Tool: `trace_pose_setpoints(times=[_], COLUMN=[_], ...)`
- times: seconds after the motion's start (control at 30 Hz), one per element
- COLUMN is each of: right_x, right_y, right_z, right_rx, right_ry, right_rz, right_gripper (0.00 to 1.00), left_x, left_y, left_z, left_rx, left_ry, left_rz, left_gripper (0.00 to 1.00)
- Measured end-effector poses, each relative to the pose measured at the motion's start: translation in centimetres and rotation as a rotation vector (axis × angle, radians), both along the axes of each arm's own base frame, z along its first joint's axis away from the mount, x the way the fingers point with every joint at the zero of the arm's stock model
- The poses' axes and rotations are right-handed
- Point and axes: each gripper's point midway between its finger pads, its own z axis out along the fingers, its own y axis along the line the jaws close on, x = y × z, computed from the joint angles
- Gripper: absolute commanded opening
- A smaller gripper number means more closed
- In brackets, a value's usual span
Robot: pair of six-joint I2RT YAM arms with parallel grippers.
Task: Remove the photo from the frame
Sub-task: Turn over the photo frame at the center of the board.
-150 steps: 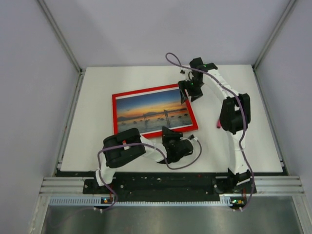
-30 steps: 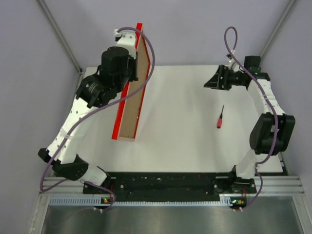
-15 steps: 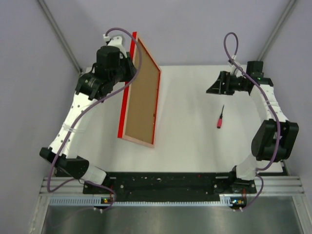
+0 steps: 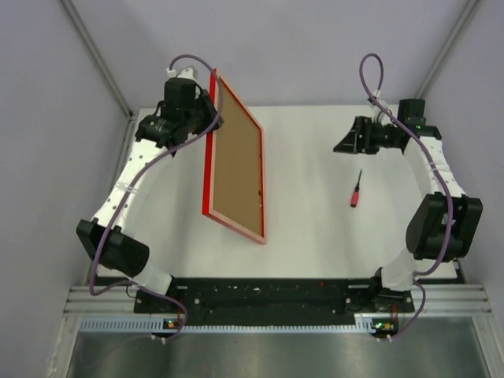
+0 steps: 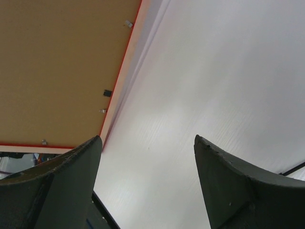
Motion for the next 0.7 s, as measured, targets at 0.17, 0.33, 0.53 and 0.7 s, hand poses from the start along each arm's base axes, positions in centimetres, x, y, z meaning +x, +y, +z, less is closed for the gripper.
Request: trace_pose_setpoints(times=[0.17,0.33,0.53,0.7], right_x=[-0.4,-0.6,-0.8,-1.1], right_y=[0.0,0.0,0.0,0.0], right_z=[-0.5,-0.9,-1.3,-1.6], right_rx=[-0.004,-0.011,-0.015,-0.012], right_ry=[0.015,0.016,0.02,0.033], right_rz=[0.006,0.015,0.022,0.025], right_gripper=[0.78,0.78,0.78,0.78], left_x=[0.6,1.5,2.8,3.7], left_y=[-0.2,-0.4,-0.8,-1.4], left_z=[-1.5,-2.8,-4.7,-5.1], left_rx=[-0.038,-0.071,-0.109,-0.142], left_ry=[0.045,0.075,0.11,0.11], left_rz=[0.006,0.016,0.021,0.013], left_gripper=[0.0,0.0,0.0,0.0])
